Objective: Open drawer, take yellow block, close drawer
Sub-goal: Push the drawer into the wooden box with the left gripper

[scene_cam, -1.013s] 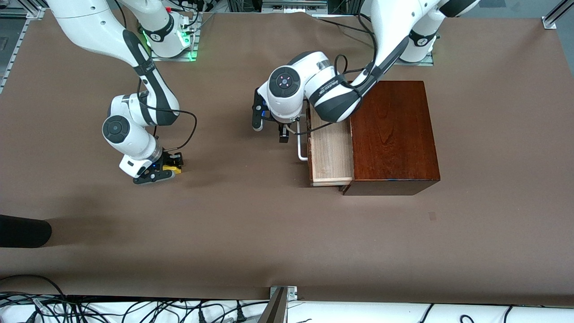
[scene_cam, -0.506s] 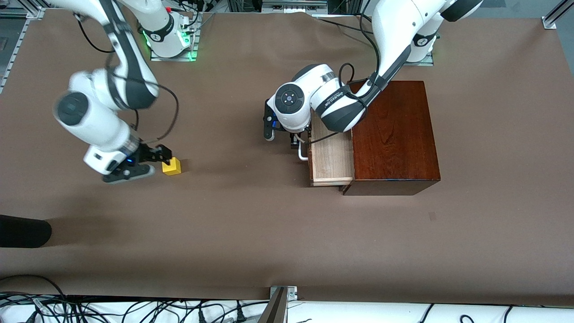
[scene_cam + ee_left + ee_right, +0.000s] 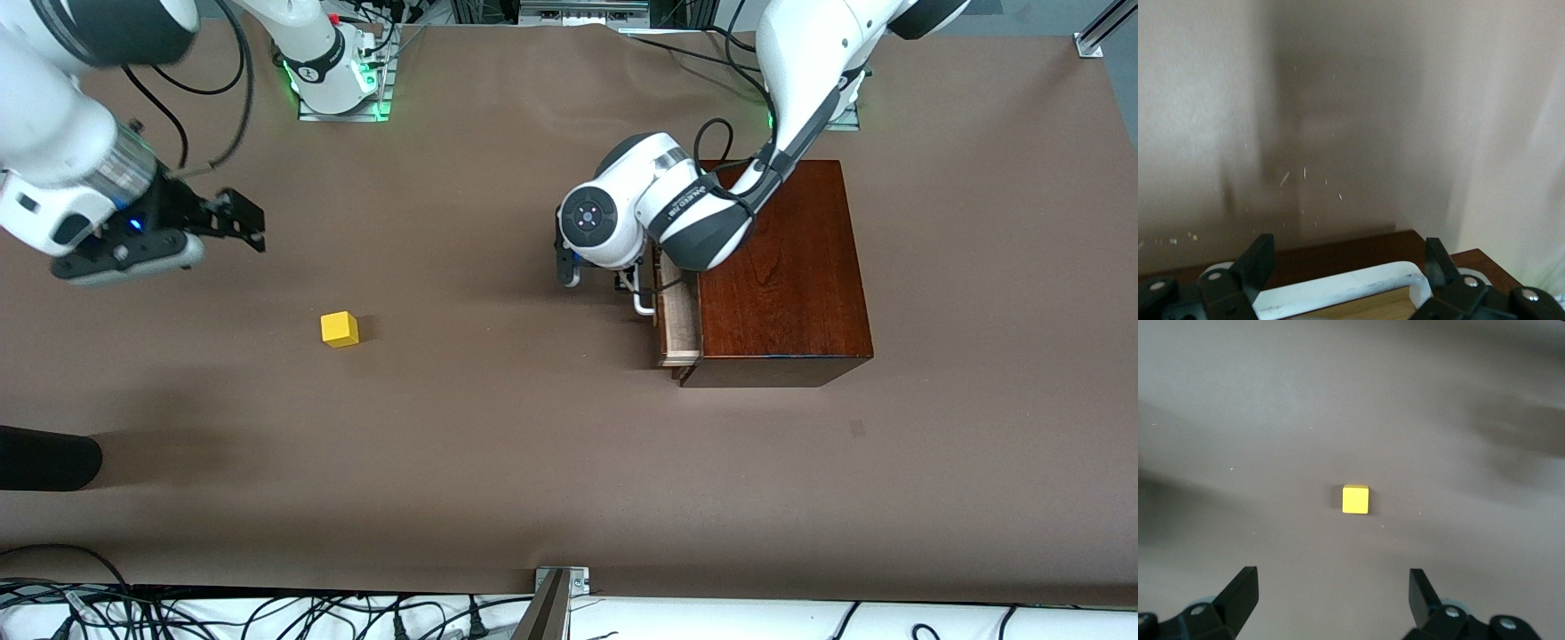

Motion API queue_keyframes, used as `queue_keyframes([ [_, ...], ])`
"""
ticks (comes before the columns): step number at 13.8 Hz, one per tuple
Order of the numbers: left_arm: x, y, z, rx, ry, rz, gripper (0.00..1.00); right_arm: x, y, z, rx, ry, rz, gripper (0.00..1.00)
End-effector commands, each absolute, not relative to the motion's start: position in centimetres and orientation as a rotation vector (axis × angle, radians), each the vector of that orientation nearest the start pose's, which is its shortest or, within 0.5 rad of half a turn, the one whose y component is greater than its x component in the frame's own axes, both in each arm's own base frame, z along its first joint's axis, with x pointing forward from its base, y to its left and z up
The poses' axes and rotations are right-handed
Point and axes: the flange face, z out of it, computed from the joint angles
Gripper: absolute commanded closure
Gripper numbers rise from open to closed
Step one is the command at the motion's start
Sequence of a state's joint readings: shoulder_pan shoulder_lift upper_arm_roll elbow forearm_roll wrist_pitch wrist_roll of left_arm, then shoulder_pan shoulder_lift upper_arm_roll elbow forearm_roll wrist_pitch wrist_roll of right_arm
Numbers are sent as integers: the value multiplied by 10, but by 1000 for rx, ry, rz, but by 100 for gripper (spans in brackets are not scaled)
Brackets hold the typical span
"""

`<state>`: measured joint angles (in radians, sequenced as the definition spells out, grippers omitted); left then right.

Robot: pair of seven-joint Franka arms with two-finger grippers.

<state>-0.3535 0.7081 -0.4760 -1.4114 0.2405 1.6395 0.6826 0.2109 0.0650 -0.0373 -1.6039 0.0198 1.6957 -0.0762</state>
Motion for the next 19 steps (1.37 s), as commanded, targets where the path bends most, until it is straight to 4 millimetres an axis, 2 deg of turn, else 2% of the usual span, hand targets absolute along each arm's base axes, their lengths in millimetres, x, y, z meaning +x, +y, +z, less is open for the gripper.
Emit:
queue_keyframes([
  [1,529,-404,304,-2246,2113,667,0,577,100,597,-3090,-390,-27,0],
  [4,540,-384,304,-2274,2081,704,0,578,95,598,-3093,-379,-32,0],
  [6,540,-384,309,-2272,2079,697,0,579,96,603,-3090,-379,-49,0],
  [8,539,-382,314,-2267,2076,711,0,578,93,597,-3095,-370,8,0],
  [10,538,-384,331,-2280,2073,669,0,580,95,597,-3098,-352,-1,0],
  [13,541,-386,391,-2316,2055,522,0,584,93,590,-3110,-353,10,0],
  [14,548,-375,413,-2355,2030,468,0,584,92,590,-3112,-349,8,0],
  [16,565,-341,454,-2464,1968,378,0,584,93,591,-3127,-364,4,0],
  [18,590,-296,498,-2602,1888,288,0,584,98,591,-3129,-377,4,0],
  [19,595,-273,514,-2643,1839,315,0,583,99,591,-3131,-380,1,0],
])
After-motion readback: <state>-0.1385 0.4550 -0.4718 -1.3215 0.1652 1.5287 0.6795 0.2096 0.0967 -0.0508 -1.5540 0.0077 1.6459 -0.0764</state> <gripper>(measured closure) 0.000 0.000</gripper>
